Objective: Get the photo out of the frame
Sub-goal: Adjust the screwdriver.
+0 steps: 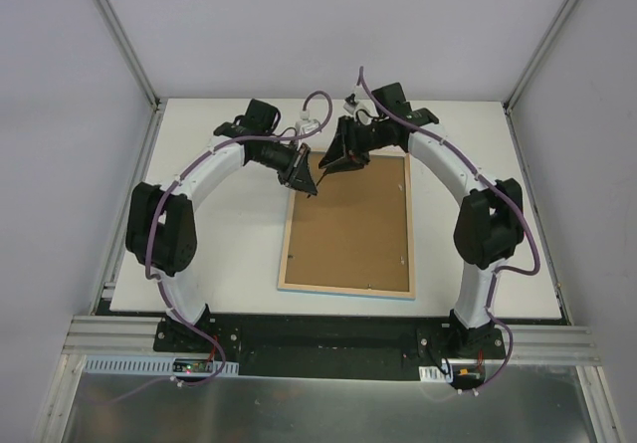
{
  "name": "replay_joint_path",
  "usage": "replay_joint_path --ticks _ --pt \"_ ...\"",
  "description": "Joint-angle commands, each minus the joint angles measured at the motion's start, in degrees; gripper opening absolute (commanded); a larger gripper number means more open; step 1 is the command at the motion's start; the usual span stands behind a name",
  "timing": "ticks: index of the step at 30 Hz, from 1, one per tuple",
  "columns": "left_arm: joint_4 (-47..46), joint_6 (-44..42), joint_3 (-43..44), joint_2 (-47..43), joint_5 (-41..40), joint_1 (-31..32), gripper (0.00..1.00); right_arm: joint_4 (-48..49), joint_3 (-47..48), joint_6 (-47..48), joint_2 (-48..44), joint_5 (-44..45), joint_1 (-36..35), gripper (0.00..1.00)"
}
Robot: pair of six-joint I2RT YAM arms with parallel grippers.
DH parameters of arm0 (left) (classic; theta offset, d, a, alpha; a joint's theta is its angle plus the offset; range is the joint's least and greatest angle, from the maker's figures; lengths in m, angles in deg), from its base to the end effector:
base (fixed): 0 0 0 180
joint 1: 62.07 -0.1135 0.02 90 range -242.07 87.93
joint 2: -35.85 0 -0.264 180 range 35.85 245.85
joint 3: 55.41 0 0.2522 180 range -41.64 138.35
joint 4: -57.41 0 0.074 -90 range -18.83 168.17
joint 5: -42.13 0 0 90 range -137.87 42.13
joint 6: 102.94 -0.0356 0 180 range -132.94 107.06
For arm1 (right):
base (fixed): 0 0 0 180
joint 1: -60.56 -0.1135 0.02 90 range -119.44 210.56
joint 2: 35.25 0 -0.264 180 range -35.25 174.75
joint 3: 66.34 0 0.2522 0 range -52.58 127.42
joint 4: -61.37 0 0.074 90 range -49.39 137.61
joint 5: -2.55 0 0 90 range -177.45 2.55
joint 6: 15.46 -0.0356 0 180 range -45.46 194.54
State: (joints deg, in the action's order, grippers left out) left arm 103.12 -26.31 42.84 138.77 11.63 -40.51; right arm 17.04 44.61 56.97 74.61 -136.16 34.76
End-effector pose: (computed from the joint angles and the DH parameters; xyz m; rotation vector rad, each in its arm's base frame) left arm 0.3506 -0.1715 0.2794 1.0985 1.9737 -1.3181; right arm 0.3781 0.2125 0.2998 -0.6253 2.3035 1.3595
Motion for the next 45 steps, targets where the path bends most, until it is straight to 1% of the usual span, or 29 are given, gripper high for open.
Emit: replay_joint_path --ticks 1,4,7,12,18,22,24,29,31,35,37,38,40,41,42,45 --pt "4.52 -8.68 0.24 -4.91 -0.17 1.55 0.0 -12.22 7.92 11.49 0.7 -4.55 -0.12 0.42" --pt "5.67 -10.89 0.06 -5.7 -2.28 2.78 0.0 -14.34 8.9 13.51 0.88 -5.08 -0.12 0.42" --pt "5.59 -10.63 0.5 -5.62 -2.55 3.05 0.0 -16.27 9.51 15.62 1.05 -6.22 -0.74 0.41" --pt "5.76 -10.37 0.85 -5.36 -2.82 3.05 0.0 -24.79 12.67 21.86 3.77 -4.55 -2.15 0.35" --pt "5.76 -9.92 0.94 -5.09 -2.64 3.05 0.0 -24.98 12.5 23.36 3.52 -1.57 -2.67 0.24" --pt "5.85 -10.01 0.68 -5.44 -2.11 3.05 0.0 -24.54 12.59 23.36 3.69 -0.69 -2.85 0.21" --pt "5.76 -10.19 0.5 -5.53 -1.85 3.14 0.0 -24.45 12.76 23.19 4.13 -0.51 -3.11 0.23" --pt "5.76 -10.19 0.33 -5.88 -1.41 3.4 0.0 -24.36 14.25 22.13 5.27 1.42 -3.11 0.33" --pt "5.76 -10.1 0.33 -5.97 -1.23 3.49 0.0 -23.93 14.87 22.05 5.54 2.47 -3.2 0.35" --pt "5.76 -10.01 0.33 -6.15 -1.23 3.75 0.0 -23.4 15.31 21.08 6.24 1.08 -3.2 0.34" --pt "5.85 -10.01 0.33 -6.15 -1.23 3.75 0.0 -23.31 15.23 20.81 6.33 0.11 -3.46 0.31" --pt "5.76 -10.01 0.33 -6.15 -1.15 3.84 0.0 -23.31 15.14 20.99 6.24 -0.24 -3.64 0.27" --pt "5.76 -10.01 0.33 -6.15 -1.23 3.84 0.0 -23.31 14.88 21.16 5.98 -0.95 -3.9 0.16" --pt "5.76 -9.93 0.33 -6.15 -1.23 3.84 0.0 -23.4 14.61 21.34 5.89 -1.39 -4.08 0.07" --pt "5.76 -9.84 0.41 -6.06 -1.32 3.84 0.0 -23.66 14.52 21.52 5.8 -1.82 -4.25 0.01" --pt "5.76 -9.31 0.76 -5.8 -2.37 3.84 0.01 -24.63 14.52 22.83 5.28 -1.22 -4.61 0.01"
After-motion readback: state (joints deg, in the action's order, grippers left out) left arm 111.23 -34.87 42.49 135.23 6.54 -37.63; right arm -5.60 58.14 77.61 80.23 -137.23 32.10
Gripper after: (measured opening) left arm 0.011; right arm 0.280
